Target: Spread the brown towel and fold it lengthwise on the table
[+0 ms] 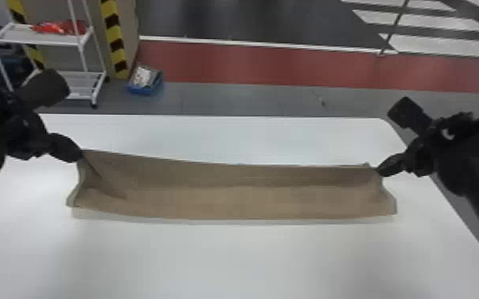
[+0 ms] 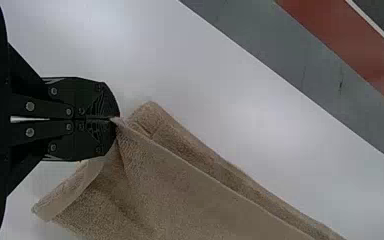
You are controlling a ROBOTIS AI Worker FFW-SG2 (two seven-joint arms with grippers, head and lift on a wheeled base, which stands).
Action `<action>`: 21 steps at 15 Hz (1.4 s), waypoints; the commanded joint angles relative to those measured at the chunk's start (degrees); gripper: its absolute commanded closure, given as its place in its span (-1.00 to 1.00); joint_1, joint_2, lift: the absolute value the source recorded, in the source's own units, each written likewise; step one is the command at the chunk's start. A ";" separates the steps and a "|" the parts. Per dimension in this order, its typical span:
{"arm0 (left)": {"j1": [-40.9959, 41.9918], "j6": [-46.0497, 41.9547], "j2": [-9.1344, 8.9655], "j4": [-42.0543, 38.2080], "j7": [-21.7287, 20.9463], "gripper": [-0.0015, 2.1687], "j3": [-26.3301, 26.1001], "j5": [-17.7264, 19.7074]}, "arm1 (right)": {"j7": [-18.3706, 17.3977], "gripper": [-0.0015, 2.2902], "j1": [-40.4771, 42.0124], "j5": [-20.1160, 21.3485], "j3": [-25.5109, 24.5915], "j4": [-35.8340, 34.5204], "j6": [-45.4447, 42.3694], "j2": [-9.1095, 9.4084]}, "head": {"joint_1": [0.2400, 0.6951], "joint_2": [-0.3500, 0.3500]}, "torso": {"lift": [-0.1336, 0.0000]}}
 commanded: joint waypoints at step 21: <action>-3.20 -5.91 -1.22 5.86 3.60 0.57 -1.23 0.19 | -5.01 -0.83 -0.91 0.25 -0.14 1.19 1.63 0.67 | 1.00 -0.43 | -0.86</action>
